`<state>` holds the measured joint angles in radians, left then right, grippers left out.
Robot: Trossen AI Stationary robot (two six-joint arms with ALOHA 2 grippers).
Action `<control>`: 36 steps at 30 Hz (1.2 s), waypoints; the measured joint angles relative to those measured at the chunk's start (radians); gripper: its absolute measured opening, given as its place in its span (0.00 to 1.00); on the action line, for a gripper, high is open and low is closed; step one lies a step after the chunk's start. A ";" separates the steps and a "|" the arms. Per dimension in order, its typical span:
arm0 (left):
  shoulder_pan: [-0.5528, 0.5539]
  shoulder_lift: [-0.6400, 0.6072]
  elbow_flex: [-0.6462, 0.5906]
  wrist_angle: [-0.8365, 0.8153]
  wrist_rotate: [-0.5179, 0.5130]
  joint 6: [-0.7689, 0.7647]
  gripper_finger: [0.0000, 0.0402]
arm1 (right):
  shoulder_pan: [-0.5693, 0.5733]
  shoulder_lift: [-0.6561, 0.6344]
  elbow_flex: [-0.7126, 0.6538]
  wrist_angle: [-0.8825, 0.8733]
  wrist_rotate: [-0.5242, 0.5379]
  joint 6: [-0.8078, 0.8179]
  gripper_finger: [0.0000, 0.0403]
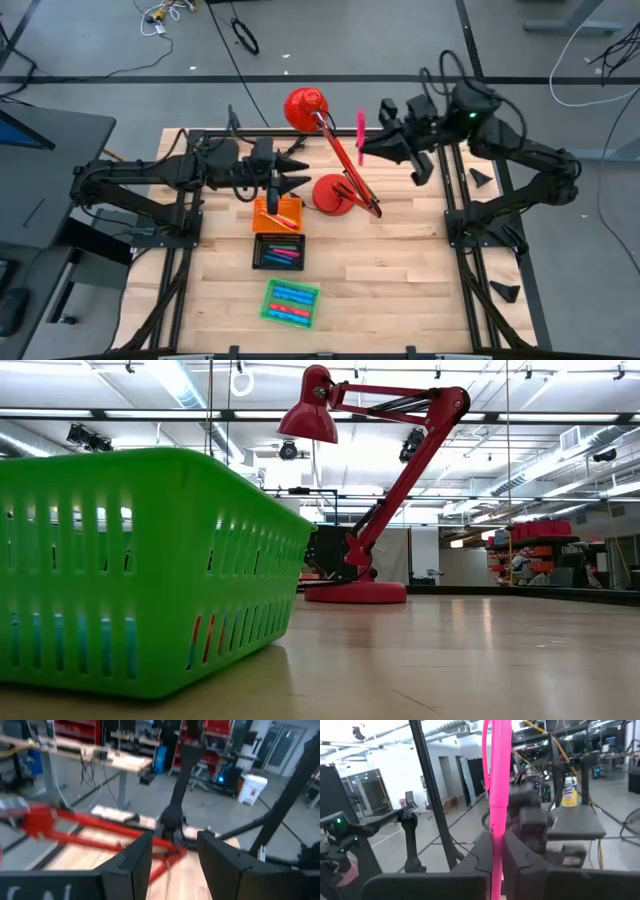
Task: Pick & Place Markers
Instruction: Put the pink pen into the orange bin
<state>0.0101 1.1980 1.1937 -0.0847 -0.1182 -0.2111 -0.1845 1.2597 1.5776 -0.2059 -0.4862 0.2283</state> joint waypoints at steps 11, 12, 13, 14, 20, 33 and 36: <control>-0.002 0.000 0.090 0.005 0.067 0.018 0.41 | 0.050 0.134 0.000 0.224 0.002 -0.001 0.02; -0.005 0.000 0.093 0.008 0.085 0.021 0.41 | 0.053 0.145 0.000 0.242 0.003 -0.001 0.02; -0.010 0.000 0.095 0.012 0.095 0.024 0.41 | 0.057 0.156 0.000 0.256 0.003 0.000 0.02; -0.015 0.000 0.097 0.017 0.098 0.025 0.41 | 0.060 0.168 0.000 0.269 0.009 0.000 0.02; -0.038 0.000 0.097 0.044 0.094 0.026 0.41 | 0.084 0.227 0.000 0.287 0.051 -0.001 0.02; -0.048 0.000 0.097 0.079 0.122 0.020 0.41 | 0.101 0.279 0.000 0.341 0.052 -0.009 0.02; -0.053 0.000 0.097 0.079 0.122 0.020 0.41 | 0.101 0.292 0.000 0.353 0.052 -0.009 0.02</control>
<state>-0.0432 1.1976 1.2903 -0.0059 0.0043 -0.1907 -0.0834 1.5512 1.5776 0.1474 -0.4339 0.2195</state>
